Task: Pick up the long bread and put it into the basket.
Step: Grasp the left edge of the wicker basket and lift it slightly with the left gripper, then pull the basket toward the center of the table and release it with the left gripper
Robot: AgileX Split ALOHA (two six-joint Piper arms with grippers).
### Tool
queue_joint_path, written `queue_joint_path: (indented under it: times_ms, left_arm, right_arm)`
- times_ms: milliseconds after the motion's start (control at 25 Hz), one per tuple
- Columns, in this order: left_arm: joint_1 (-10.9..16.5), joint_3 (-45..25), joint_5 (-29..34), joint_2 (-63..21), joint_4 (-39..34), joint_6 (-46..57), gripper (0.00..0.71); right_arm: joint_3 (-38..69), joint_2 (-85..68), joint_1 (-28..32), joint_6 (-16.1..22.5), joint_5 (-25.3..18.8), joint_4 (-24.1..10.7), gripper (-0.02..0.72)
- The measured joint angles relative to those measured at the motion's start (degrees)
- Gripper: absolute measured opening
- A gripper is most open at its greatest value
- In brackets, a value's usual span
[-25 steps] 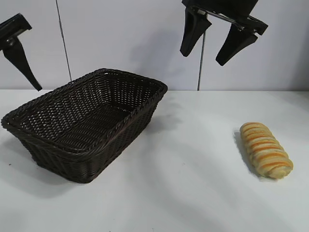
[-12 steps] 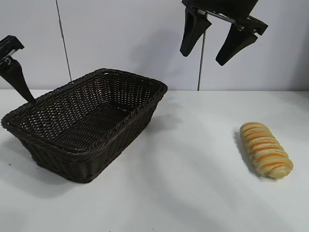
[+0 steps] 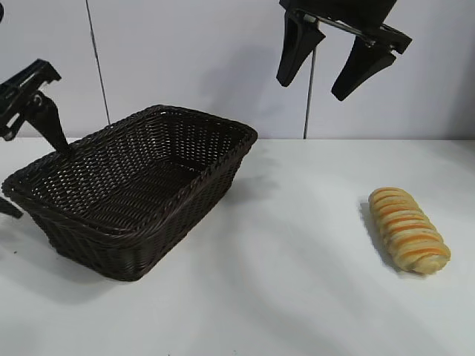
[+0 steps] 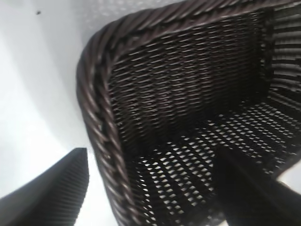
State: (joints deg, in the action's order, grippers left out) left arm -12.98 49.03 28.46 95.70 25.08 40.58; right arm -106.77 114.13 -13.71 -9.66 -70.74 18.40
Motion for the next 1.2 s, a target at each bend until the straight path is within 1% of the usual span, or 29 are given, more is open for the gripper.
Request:
queue_joint_path:
  times_ms: [280,320,360,440,560,680,720,920,1040,1200]
  left_arm:
    - [0.0,0.0,-1.42,4.96,0.49,0.0,0.531]
    - [0.0,0.0,-1.41,5.12,0.58,0.0,0.521]
    - [0.0,0.0,-1.47,5.19,0.63,-0.06,0.496]
    - [0.0,0.0,-1.47,5.19,0.63,-0.06,0.414]
    - [0.0,0.0,-2.03,5.19,0.95,-0.06,0.25]
    - [-0.07,0.05,-2.66,5.19,1.4,0.03,0.131]
    - [-0.08,0.05,-2.78,5.14,1.77,0.32,0.108]
    - [-0.08,0.05,-2.71,5.14,1.76,0.31,0.105]
    - [-0.08,0.05,-2.65,4.94,3.25,-0.02,0.103]
    - [0.04,0.33,-0.31,3.84,4.58,-2.16,0.103]
  right_arm:
    - [0.0,0.0,0.0,0.0,0.0,0.0,0.601]
    - [0.0,0.0,0.0,0.0,0.0,0.0,0.601]
    - [0.0,0.0,0.0,0.0,0.0,0.0,0.601]
    - [0.0,0.0,0.0,0.0,0.0,0.0,0.601]
    - [0.0,0.0,0.0,0.0,0.0,0.0,0.601]
    - [0.0,0.0,0.0,0.0,0.0,0.0,0.601]
    - [0.0,0.0,0.0,0.0,0.0,0.0,0.601]
    - [0.0,0.0,0.0,0.0,0.0,0.0,0.601]
    - [0.0,0.0,0.0,0.0,0.0,0.0,0.601]
    - [0.0,0.0,0.0,0.0,0.05,0.0,0.601]
